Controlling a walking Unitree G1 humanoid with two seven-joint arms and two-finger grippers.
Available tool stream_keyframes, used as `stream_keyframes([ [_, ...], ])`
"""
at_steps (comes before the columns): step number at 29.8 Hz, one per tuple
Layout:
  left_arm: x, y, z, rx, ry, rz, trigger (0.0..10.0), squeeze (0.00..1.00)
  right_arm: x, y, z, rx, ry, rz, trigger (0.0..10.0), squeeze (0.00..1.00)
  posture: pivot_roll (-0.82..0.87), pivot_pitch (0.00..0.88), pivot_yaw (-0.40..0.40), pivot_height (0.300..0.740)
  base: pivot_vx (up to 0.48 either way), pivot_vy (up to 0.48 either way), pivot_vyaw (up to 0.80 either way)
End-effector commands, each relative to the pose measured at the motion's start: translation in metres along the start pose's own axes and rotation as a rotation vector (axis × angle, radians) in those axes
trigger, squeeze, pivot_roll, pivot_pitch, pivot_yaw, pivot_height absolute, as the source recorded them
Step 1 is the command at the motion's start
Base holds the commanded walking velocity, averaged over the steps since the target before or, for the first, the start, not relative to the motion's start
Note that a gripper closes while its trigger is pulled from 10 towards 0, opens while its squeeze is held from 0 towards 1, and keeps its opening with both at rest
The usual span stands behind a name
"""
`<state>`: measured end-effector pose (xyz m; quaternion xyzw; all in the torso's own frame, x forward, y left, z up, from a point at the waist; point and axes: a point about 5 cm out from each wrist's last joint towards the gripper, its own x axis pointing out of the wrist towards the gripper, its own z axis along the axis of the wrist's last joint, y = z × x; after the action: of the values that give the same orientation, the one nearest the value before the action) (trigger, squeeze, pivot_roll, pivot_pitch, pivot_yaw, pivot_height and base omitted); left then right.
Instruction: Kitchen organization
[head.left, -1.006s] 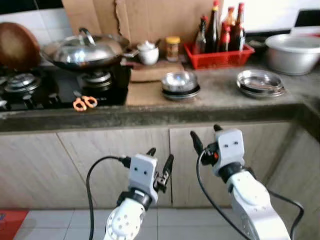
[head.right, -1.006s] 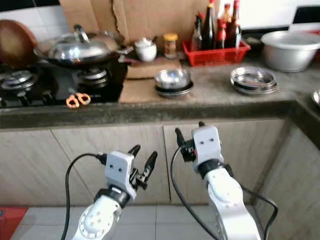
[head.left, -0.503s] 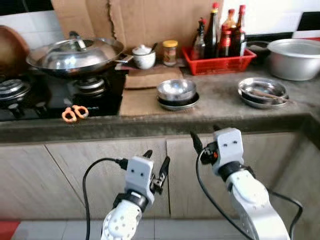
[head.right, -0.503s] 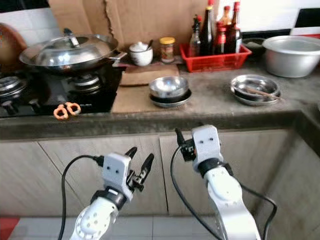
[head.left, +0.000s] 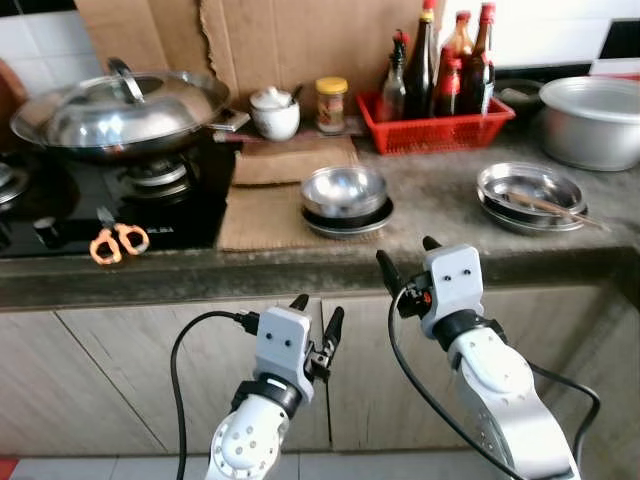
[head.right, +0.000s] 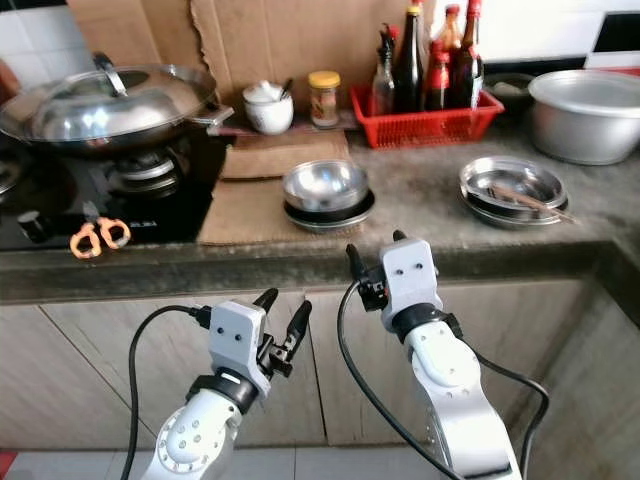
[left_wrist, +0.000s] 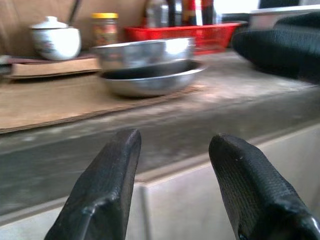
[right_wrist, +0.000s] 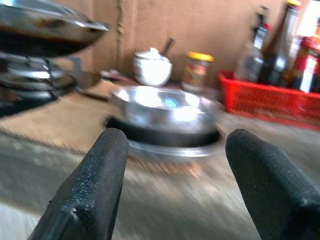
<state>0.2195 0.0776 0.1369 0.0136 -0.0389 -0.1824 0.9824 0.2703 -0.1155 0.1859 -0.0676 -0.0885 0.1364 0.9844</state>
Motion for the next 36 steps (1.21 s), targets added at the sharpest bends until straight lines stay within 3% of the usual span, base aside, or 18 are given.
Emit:
stream_keyframes([
  [1, 0.000, 0.004, 0.001, 0.014, 0.002, 0.012, 10.0, 0.00, 0.005, 0.003, 0.002, 0.002, -0.012, 0.019, 10.0, 0.00, 0.08, 0.055, -0.011, 0.740, 0.285, 0.000, 0.00],
  [16, 0.001, 0.004, -0.001, 0.012, 0.014, 0.022, 10.0, 0.00, 0.021, -0.013, 0.017, 0.011, -0.072, -0.026, 10.0, 0.00, 0.07, 0.061, -0.012, 0.740, 0.087, 0.000, 0.00],
  [17, 0.001, 0.004, -0.001, 0.008, 0.014, 0.021, 10.0, 0.00, 0.025, -0.017, 0.022, 0.021, -0.085, -0.040, 10.0, 0.92, 0.08, 0.062, -0.012, 0.740, 0.000, 0.000, 0.00],
  [18, 0.001, 0.004, -0.001, 0.008, 0.014, 0.021, 10.0, 0.00, 0.025, -0.017, 0.022, 0.021, -0.085, -0.040, 10.0, 0.92, 0.08, 0.062, -0.012, 0.740, 0.000, 0.000, 0.00],
  [19, 0.001, 0.003, -0.001, 0.008, 0.014, 0.019, 10.0, 0.00, 0.028, -0.017, 0.025, 0.029, -0.094, -0.027, 10.0, 1.00, 0.08, 0.064, -0.013, 0.740, 0.000, 0.000, 0.00],
  [23, 0.001, 0.002, -0.001, 0.005, 0.014, 0.016, 10.0, 0.00, 0.041, -0.015, 0.032, 0.050, -0.088, -0.006, 10.0, 1.00, 0.07, 0.067, -0.013, 0.740, 0.000, 0.000, 0.00],
  [24, 0.002, 0.002, -0.001, 0.004, 0.014, 0.014, 10.0, 0.00, 0.046, -0.014, 0.033, 0.055, -0.070, -0.006, 10.0, 0.89, 0.07, 0.067, -0.013, 0.740, 0.000, 0.000, 0.00],
  [25, 0.002, 0.001, -0.001, 0.003, 0.014, 0.013, 10.0, 0.00, 0.050, -0.014, 0.034, 0.058, -0.059, -0.006, 10.0, 0.89, 0.07, 0.067, -0.013, 0.740, 0.000, 0.000, 0.00],
  [26, 0.002, 0.001, -0.001, 0.002, 0.013, 0.012, 10.0, 0.00, 0.058, -0.014, 0.033, 0.036, -0.012, -0.029, 10.0, 0.00, 0.08, 0.068, -0.016, 0.740, 0.000, 0.000, 0.00],
  [30, 0.002, 0.000, -0.001, 0.000, 0.015, 0.012, 10.0, 0.00, 0.075, -0.015, 0.034, -0.016, 0.080, -0.108, 10.0, 0.00, 0.08, 0.069, -0.018, 0.740, 0.000, 0.000, 0.00],
  [31, 0.002, 0.000, -0.002, -0.002, 0.018, 0.014, 10.0, 0.00, 0.082, -0.015, 0.037, 0.053, 0.121, -0.087, 10.0, 0.00, 0.08, 0.070, -0.019, 0.740, 0.000, 0.000, 0.00],
  [36, 0.002, -0.001, -0.002, -0.002, 0.020, 0.014, 10.0, 0.00, 0.088, -0.018, 0.039, 0.051, 0.174, -0.067, 10.0, 0.00, 0.08, 0.071, -0.024, 0.740, 0.000, 0.000, 0.00],
])
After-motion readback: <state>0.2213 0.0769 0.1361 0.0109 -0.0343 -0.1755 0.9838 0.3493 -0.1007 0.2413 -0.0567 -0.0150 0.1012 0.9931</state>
